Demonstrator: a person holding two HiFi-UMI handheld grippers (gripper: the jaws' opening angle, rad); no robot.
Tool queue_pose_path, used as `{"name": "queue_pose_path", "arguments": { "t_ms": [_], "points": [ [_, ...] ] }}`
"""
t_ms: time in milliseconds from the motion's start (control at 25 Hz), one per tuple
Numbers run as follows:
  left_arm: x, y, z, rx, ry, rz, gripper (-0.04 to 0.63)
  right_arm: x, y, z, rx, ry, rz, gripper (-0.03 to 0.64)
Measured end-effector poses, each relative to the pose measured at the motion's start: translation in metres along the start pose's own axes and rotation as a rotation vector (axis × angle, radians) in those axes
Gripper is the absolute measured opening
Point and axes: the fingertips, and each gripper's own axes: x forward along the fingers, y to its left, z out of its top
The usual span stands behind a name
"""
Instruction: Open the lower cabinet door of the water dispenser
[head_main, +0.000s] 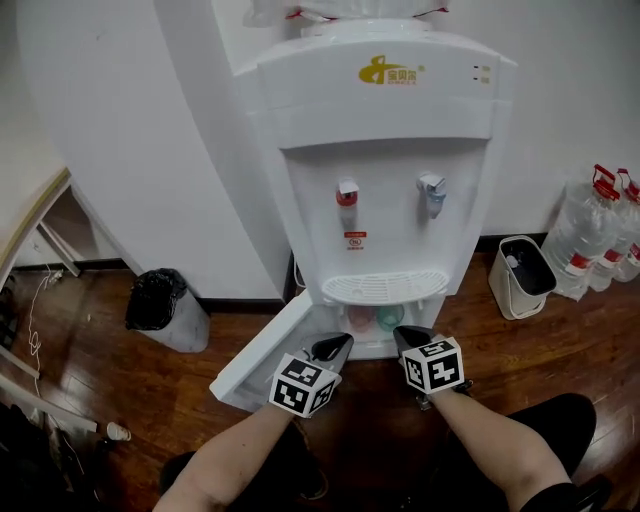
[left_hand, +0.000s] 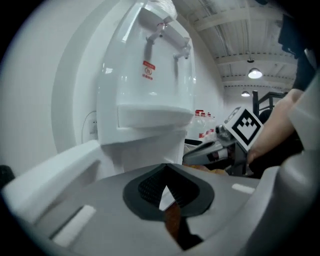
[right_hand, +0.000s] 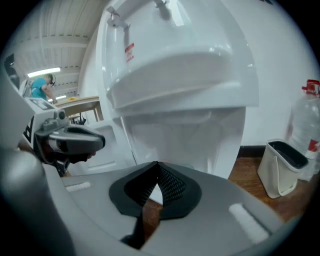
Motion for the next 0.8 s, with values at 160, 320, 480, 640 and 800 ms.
{"name": "queue_pose_path", "arguments": {
  "t_ms": [160,320,480,640,800],
  "points": [
    [-0.022,-0.013,0.025,0.037,-0.005,-0.067,0.044,-0.031,0.021,0.037,-0.026,-0.039,0.078,0.003],
    [-0.053,-0.043,0.053,0.058,-0.016,-0.192,0.051,-0.061,0.044,0.057,-0.049,-0.038,0.163,0.002],
    [-0.081,-0.053,0.081,-0.023,-0.076,-0.221,0.071,-0.087,0.066,0.078,-0.045,-0.057,0.232,0.002],
    [-0.087,-0.039,0.106,-0.035,-0.148,-0.184,0.094,-0.107,0.086,0.103,-0.037,-0.080,0.292,0.002],
    [-0.090,-0.029,0.129,-0.045,-0.203,-0.160,0.095,-0.132,0.096,0.126,-0.096,-0.141,0.350,0.002]
  ]
}}
